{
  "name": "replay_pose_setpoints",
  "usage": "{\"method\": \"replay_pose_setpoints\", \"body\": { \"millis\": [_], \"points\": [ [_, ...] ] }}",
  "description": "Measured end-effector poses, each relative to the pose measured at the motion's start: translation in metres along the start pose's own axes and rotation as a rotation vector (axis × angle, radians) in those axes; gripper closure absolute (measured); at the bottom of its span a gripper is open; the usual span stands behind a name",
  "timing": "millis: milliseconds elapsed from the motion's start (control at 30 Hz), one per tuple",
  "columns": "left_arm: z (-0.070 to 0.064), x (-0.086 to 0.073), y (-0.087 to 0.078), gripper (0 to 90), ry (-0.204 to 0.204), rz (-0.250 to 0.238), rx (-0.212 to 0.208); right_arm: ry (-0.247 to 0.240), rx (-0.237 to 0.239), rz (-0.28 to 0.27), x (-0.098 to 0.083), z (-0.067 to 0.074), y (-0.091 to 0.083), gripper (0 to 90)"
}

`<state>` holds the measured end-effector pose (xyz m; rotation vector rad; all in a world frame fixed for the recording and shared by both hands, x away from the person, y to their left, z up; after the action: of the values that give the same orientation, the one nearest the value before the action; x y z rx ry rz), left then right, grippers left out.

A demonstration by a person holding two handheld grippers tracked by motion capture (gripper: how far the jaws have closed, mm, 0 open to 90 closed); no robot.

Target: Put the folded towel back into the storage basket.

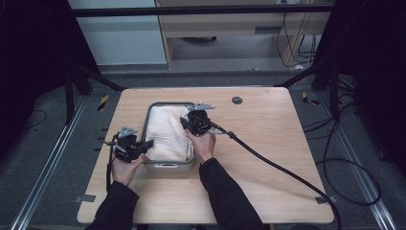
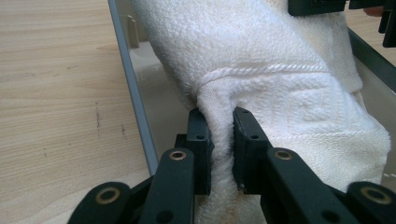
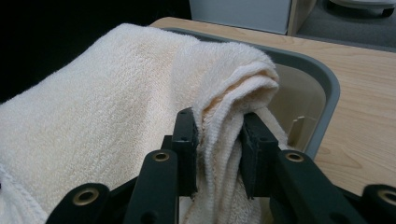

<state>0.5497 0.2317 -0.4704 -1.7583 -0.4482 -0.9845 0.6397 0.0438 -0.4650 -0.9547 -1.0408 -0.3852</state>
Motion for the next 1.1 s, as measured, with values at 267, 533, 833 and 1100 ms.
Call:
{"method": "replay_pose_setpoints", "body": {
  "millis": [267, 533, 833, 1100],
  "points": [
    [-0.001, 0.000, -0.002, 65.6, 0.007, 0.001, 0.043, -0.033, 0.006, 0.027, -0.003, -0.004, 0.004, 62.7],
    [-0.007, 0.011, -0.025, 57.3, 0.011, -0.091, 0.028, -0.097, 0.016, 0.009, 0.004, -0.002, -0.005, 52.8],
    [-0.012, 0.013, -0.047, 51.2, 0.041, -0.148, 0.027, -0.138, 0.008, -0.058, 0.024, -0.006, -0.045, 39.1],
    [-0.011, 0.005, -0.062, 41.5, 0.042, -0.179, 0.003, -0.160, 0.005, -0.087, 0.025, -0.017, -0.090, 23.5]
  ]
}}
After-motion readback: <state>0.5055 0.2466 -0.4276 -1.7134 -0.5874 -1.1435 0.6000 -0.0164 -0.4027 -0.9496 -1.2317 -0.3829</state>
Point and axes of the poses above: each handheld gripper's, and its own axes: y roughly forward along the jaws, x roughly out of its top, z roughly to its left, the point moved 6 cm from there along y, roughly forward along the jaws
